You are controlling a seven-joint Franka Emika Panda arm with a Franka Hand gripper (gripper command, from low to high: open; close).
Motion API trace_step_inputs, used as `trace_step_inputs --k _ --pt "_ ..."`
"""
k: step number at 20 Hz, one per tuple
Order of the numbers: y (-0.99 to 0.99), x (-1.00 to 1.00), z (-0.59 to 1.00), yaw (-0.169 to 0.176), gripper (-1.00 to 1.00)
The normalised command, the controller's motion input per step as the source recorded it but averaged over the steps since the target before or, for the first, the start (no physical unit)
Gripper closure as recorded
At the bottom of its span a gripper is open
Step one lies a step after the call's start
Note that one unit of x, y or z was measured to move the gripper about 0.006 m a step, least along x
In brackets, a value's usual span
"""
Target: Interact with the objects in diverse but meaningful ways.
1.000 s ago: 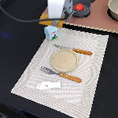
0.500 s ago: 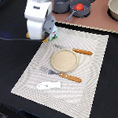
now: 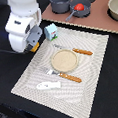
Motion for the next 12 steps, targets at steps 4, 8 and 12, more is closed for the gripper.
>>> trace_step_inputs --k 4,8,12 --pt "-0.08 -0.08 -0.17 0.01 1.0" --pt "0.0 -0.06 -0.13 0.028 1.0" --pt "0.01 -0.07 -0.06 0.057 -1.0"
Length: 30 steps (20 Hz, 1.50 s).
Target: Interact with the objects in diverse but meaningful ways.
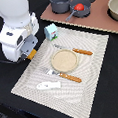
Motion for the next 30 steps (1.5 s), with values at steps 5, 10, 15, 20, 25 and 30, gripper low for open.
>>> trace_step_inputs --k 5,10,15,20,25,30 --pt "0.03 -0.03 -0.01 0.072 -1.0" --pt "0.11 0.06 0.15 0.056 -1.0" --pt "0.34 0.31 0.59 -0.008 -1.0" --pt "0.44 0.45 0.93 -0.09 -1.0" --pt "0.27 0.45 0.7 -0.129 -1.0" --pt "0.23 0.36 0.25 -0.107 -1.0"
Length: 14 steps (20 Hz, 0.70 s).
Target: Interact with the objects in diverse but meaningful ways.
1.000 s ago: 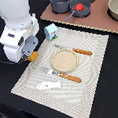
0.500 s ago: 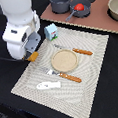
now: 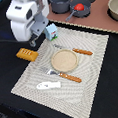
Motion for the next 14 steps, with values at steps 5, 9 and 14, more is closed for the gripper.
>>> trace_step_inputs --k 5,9,14 --pt "0.28 0.37 0.03 -0.113 -1.0" --pt "0.35 0.24 0.0 -0.14 -1.0" --pt "0.35 0.21 0.0 -0.055 -1.0"
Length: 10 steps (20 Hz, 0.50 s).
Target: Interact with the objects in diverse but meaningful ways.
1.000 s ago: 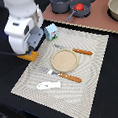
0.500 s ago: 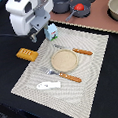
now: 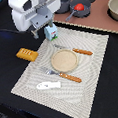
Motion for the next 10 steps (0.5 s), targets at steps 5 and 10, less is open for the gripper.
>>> trace_step_inputs --k 5,10 --pt "0.34 0.33 0.07 -0.095 -1.0" --pt "0.32 0.49 0.21 -0.064 -1.0"
